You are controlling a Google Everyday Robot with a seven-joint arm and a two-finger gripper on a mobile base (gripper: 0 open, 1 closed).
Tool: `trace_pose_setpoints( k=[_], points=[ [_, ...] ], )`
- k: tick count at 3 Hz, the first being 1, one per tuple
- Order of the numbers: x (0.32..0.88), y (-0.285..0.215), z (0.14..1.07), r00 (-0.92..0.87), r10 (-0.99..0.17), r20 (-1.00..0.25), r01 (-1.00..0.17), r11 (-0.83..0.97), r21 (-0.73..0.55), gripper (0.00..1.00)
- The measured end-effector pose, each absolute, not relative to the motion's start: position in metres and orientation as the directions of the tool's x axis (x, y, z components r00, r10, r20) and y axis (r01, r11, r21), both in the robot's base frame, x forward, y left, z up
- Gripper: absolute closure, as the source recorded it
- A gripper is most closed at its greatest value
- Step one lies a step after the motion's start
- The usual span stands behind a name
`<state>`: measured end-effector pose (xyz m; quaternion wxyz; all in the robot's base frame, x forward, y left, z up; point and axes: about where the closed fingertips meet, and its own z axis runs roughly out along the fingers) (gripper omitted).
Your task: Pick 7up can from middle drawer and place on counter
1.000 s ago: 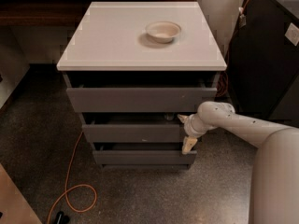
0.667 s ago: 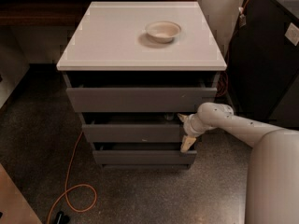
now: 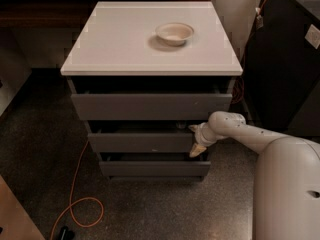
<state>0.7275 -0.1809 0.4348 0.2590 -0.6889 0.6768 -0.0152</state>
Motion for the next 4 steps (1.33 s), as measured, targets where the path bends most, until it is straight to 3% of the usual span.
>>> trace_pose_setpoints(
  k=[1,3,4],
  points=[
    [0.729,-0.183,0.432,0.062,-0.942,-0.331,-0.934,0.062,-0.352,0.52],
    [0.695,-0.182,0.436,0.041,-0.934,-0.355,-0.949,0.075,-0.307,0.98],
    [0.662,-0.176,0.443,0.034,-0.924,-0.380,-0.951,0.087,-0.296,1.00]
  ],
)
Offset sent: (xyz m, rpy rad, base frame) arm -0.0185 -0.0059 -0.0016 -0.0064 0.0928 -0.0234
